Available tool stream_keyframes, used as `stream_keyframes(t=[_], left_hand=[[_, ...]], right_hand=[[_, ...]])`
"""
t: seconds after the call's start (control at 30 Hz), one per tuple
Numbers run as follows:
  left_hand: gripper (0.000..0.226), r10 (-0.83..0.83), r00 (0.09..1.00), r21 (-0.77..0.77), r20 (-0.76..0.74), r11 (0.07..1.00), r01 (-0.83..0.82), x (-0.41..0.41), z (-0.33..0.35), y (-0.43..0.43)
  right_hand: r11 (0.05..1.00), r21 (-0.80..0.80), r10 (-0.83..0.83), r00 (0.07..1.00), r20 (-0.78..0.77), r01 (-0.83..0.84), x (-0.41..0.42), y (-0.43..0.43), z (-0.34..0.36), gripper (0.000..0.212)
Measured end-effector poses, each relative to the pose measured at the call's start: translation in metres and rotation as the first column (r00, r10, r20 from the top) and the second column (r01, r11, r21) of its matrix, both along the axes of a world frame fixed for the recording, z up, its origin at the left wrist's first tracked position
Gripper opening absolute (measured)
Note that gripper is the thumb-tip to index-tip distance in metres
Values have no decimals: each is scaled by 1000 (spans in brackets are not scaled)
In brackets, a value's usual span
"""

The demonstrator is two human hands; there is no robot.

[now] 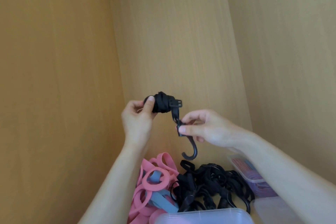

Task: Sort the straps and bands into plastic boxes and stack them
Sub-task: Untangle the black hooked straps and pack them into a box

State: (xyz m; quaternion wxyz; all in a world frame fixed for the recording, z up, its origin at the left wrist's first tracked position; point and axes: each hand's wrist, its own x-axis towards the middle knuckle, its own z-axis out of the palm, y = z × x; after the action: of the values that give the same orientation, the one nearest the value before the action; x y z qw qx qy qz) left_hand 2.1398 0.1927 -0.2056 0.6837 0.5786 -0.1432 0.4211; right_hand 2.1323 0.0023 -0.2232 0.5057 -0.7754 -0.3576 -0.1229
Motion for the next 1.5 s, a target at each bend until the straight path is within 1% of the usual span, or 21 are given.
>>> stream_keyframes(t=[0.07, 0.13, 0.23, 0.27, 0.37, 0.4, 0.43, 0.5, 0.57, 0.67, 0.73, 0.83, 0.87, 0.93, 1.0, 1.07, 1.13, 1.23, 1.27, 1.33, 1.5], left_hand=[[24, -141, 990, -142, -26, 980, 136, 1, 3, 5], [23, -280, 958, -172, -60, 948, 267, 0, 6, 5], [18, -425, 895, -89, -131, 905, 417, -1, 4, -3], [23, -464, 872, -63, -160, 886, 460, -2, 3, -6], [58, -543, 798, 8, -263, 826, 564, -6, -1, -11], [62, -551, 779, 43, -299, 808, 587, -7, -2, -12], [61, -547, 768, 87, -333, 794, 602, -7, -3, -12], [50, -495, 777, 186, -389, 783, 593, -7, -3, -12], [47, -447, 784, 246, -432, 778, 579, -6, -3, -12], [47, -411, 779, 256, -473, 782, 568, -7, -5, -10], [50, -400, 777, 249, -486, 789, 562, -6, -6, -9], [51, -407, 773, 233, -487, 792, 564, -3, -7, -7], [47, -413, 771, 232, -485, 789, 569, -2, -6, -6], [29, -427, 769, 258, -476, 768, 586, -1, -7, -3], [26, -448, 767, 272, -459, 751, 602, -3, -8, -3], [26, -447, 779, 265, -440, 764, 588, -4, -8, -7], [23, -412, 813, 264, -412, 800, 539, -4, -7, -10], [20, -354, 857, 278, -373, 839, 468, -6, -7, -11], [20, -340, 865, 285, -369, 844, 454, -6, -7, -11], [20, -313, 876, 313, -367, 845, 433, -8, -6, -9], [21, -227, 906, 416, -358, 829, 372, -11, -3, -9]], right_hand=[[999, -35, -1, 1000, 0, 1, 1, 14, -10, 8], [999, -30, -19, 1000, 13, 20, 4, 27, -22, 8], [1000, -1, -22, 1000, 12, 22, 9, 33, -30, 8], [1000, 19, -25, 1000, 8, 24, 11, 31, -30, 8], [998, 31, -54, 998, 33, 53, 14, 17, -24, 9], [998, 16, -59, 997, 55, 58, 14, 12, -22, 11], [998, 8, -55, 996, 76, 54, 14, 7, -20, 14], [999, 15, -48, 992, 113, 47, 14, -1, -17, 17], [991, -10, -127, 973, 193, 131, 16, -8, -15, 21], [943, -51, -297, 899, 322, 329, 19, -12, -12, 27], [925, -39, -342, 871, 353, 379, 19, -11, -10, 40], [951, 22, -298, 900, 317, 308, 13, -7, -7, 51], [962, 50, -271, 919, 285, 268, 11, -6, -6, 53], [978, 96, -201, 956, 213, 184, 5, -7, -4, 58], [984, 155, -114, 984, 137, 92, 1, -6, -2, 63], [973, 230, -51, 995, 90, 29, 0, -3, 0, 68], [965, 263, -16, 999, 49, 3, 1, 0, 2, 69], [962, 266, 75, 997, -37, -62, 5, 1, 0, 61], [959, 269, 107, 992, -61, -87, 6, 1, -2, 62], [959, 258, 141, 986, -84, -115, 8, -2, -3, 71], [986, 147, 86, 993, -85, -73, 11, -10, -2, 83]])
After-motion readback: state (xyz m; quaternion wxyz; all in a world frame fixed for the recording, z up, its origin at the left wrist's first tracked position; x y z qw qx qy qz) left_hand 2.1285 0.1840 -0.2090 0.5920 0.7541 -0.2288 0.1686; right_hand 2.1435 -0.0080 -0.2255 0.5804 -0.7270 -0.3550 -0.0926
